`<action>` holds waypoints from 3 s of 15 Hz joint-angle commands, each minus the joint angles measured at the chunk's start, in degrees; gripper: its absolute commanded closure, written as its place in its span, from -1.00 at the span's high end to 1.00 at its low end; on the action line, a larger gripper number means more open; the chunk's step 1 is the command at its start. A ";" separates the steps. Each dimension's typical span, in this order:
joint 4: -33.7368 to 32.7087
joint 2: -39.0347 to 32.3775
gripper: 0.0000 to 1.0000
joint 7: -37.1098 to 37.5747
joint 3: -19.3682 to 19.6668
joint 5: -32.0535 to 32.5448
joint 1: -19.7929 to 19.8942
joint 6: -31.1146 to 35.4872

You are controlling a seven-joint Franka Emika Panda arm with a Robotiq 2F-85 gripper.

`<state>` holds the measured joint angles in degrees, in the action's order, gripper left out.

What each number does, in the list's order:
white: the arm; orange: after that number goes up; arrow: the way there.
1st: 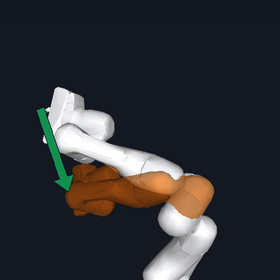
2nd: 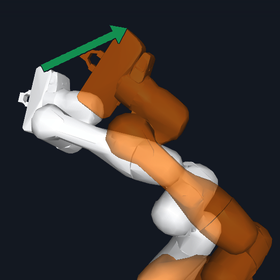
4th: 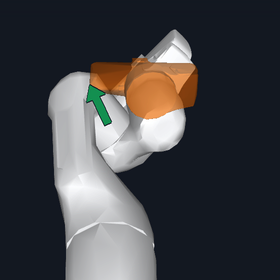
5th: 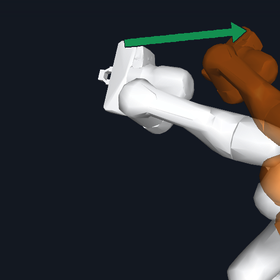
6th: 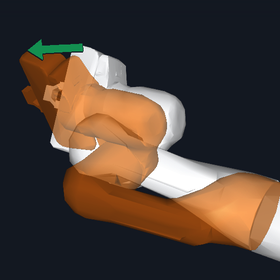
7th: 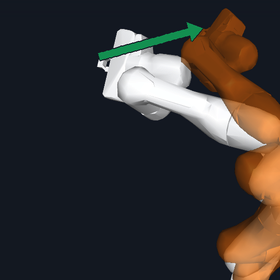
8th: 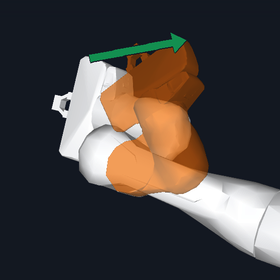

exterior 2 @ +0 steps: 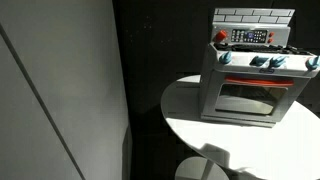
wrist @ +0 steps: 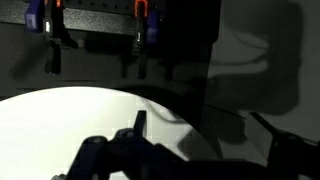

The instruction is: Press the top right orange button on the stove

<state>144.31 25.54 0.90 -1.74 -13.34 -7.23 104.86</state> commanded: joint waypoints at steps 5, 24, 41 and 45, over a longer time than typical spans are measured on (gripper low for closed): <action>-0.14 0.00 1.00 -0.26 -0.72 -0.25 0.82 -0.25; -14.65 -4.12 1.00 10.51 -2.04 12.08 7.76 8.89; -19.46 -11.27 1.00 20.37 -1.03 24.74 11.43 18.94; -19.79 -12.33 1.00 23.31 -1.43 27.18 12.22 21.75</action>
<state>124.95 14.11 21.45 -2.99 11.61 4.47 124.26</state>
